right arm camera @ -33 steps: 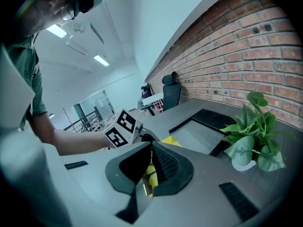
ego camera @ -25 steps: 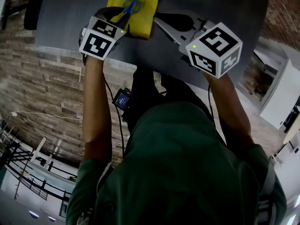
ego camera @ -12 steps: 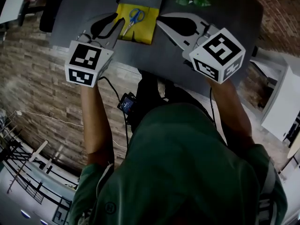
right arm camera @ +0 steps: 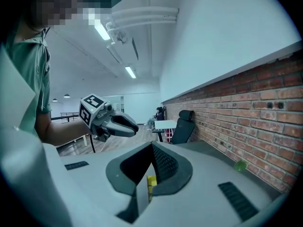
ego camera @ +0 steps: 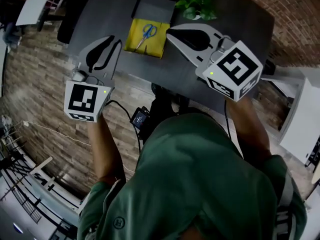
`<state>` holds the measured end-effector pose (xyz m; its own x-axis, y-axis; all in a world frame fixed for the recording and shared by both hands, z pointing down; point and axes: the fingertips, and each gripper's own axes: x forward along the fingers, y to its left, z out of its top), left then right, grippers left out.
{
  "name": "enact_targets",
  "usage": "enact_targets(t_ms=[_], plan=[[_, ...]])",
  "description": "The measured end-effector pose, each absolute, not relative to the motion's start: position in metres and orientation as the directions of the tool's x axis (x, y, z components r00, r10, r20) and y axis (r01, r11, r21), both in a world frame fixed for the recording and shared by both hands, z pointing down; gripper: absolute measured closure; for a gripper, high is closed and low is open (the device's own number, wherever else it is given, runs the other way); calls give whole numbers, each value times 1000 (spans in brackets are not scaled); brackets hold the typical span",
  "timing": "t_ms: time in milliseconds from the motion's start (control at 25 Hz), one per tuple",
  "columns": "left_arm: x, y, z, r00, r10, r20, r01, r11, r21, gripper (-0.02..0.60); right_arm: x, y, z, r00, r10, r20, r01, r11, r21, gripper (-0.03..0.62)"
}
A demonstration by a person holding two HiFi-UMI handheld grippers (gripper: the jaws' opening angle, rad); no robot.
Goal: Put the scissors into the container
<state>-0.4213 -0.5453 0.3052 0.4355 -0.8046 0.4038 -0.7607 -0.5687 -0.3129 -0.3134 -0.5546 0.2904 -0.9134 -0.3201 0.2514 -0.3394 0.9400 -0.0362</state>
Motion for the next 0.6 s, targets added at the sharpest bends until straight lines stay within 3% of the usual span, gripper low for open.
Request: enact_targets(t_ms=[600], plan=[[-395, -453, 259, 389, -868, 309, -809, -482, -336, 514, -269, -489, 254, -937, -287, 199, -291, 957, 13, 589]])
